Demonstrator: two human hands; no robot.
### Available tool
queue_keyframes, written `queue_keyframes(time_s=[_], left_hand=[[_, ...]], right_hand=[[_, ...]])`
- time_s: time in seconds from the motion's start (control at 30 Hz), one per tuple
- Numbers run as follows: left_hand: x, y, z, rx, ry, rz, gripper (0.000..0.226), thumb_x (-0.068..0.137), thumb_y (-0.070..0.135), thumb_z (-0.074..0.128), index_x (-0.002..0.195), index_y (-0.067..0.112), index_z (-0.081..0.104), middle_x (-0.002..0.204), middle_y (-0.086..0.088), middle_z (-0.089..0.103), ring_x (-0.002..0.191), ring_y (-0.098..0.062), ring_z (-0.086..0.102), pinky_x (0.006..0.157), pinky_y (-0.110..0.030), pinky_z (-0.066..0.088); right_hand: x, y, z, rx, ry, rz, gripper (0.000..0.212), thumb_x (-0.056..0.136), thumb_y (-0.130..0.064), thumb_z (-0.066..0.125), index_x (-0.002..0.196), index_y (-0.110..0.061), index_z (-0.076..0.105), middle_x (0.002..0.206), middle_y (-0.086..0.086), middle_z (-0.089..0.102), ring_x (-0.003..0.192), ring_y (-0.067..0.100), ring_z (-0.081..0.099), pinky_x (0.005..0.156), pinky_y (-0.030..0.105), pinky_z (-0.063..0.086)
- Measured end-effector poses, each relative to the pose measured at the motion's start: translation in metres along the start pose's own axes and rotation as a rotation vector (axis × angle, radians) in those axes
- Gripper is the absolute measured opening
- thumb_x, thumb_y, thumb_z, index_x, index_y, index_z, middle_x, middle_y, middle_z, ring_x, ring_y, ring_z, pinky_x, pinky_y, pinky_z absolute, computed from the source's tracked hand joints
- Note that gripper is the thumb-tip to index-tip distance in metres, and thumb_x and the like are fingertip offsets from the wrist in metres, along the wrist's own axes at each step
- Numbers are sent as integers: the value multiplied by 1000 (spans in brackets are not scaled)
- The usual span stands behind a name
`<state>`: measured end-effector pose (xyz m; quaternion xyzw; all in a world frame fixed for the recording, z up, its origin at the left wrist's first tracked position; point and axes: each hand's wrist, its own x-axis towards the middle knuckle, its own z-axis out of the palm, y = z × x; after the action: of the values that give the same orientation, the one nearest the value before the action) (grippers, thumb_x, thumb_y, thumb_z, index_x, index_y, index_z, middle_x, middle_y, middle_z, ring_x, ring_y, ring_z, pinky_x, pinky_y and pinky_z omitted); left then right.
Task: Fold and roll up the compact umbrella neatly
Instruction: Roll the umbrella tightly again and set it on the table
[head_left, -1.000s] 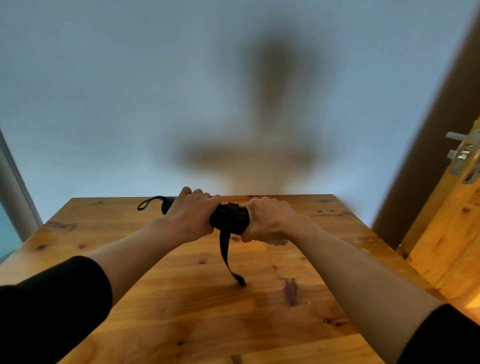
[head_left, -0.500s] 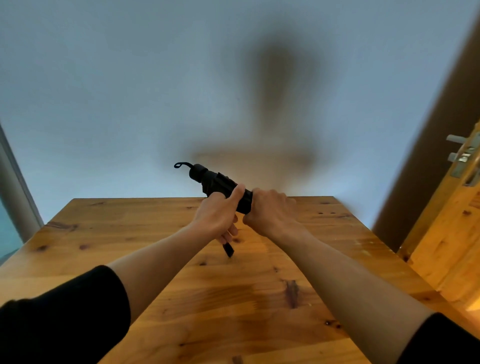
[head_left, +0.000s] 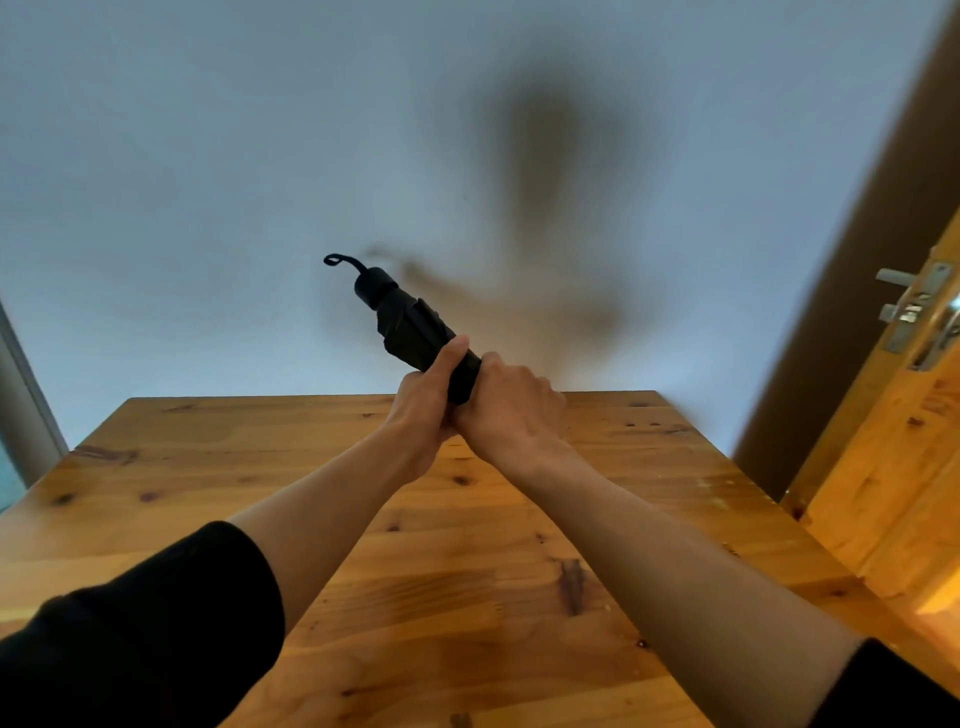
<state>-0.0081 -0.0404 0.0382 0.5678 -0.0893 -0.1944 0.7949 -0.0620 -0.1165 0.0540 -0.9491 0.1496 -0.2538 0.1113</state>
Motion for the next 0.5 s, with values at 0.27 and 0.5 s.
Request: queue_keyframes(time_s=[0.27, 0.5], left_hand=[[2, 3, -13, 90, 72, 19, 36, 87, 28, 66, 106, -2, 62, 84, -13, 68, 76, -24, 67, 70, -34, 54], [-4, 1, -23, 248, -68, -8, 35, 88, 24, 65, 108, -4, 58, 84, -22, 71, 73, -34, 70, 74, -44, 59]], right_hand=[[4, 6, -8, 411, -470, 75, 53, 67, -58, 62, 98, -15, 64, 86, 5, 72, 80, 24, 70, 78, 45, 60], [19, 28, -9, 377, -336, 221, 28, 95, -23, 46, 114, -9, 62, 112, 11, 66, 103, 31, 63, 91, 44, 52]])
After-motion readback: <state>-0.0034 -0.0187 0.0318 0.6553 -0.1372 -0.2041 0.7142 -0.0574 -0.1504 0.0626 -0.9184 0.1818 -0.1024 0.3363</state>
